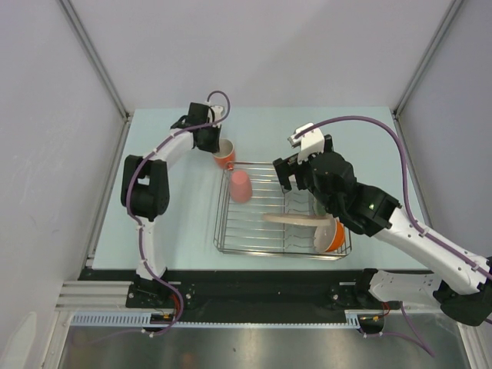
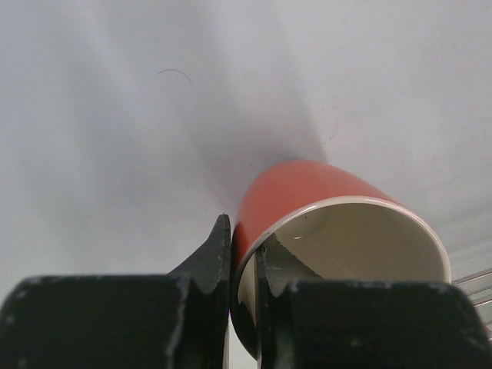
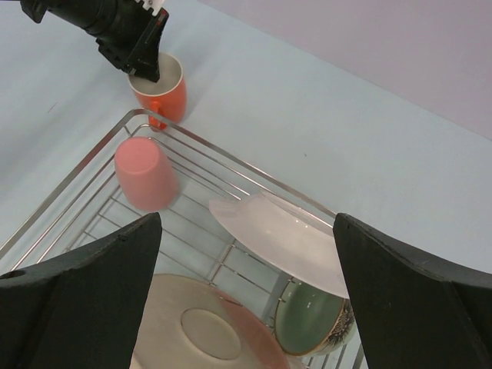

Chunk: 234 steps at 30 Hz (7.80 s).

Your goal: Load the mixed dishes into the dish rack

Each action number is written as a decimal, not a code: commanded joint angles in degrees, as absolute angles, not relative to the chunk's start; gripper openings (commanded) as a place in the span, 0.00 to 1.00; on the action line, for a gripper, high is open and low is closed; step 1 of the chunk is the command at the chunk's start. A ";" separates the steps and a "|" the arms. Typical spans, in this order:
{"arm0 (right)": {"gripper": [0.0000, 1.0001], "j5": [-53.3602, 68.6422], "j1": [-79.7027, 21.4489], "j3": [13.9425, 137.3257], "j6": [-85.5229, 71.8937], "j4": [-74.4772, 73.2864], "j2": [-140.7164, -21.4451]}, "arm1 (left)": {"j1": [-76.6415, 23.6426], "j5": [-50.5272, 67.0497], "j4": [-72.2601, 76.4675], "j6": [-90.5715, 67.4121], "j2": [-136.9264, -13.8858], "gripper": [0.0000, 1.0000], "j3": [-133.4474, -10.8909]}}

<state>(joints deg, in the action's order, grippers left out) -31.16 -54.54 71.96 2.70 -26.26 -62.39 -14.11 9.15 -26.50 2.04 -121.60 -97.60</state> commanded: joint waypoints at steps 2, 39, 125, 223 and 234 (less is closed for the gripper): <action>1.00 -30.68 -54.05 70.67 0.97 -25.75 -62.40 | -13.98 9.49 -24.62 0.35 -118.31 0.01 -96.16; 1.00 43.71 -35.51 56.61 -94.07 73.08 -87.08 | -12.13 43.77 -1.33 -27.87 -82.36 0.00 -90.71; 0.00 42.09 -31.57 76.99 -88.90 70.62 -98.80 | -12.92 44.91 -26.78 -9.33 -63.12 1.00 -74.79; 0.59 -26.89 -71.89 73.74 -16.70 -32.95 -106.26 | 1.67 27.95 -37.97 4.83 -56.08 1.00 -63.63; 1.00 -24.70 -72.95 73.74 -17.05 -34.63 -99.06 | 1.58 28.39 -37.88 4.75 -55.99 1.00 -63.63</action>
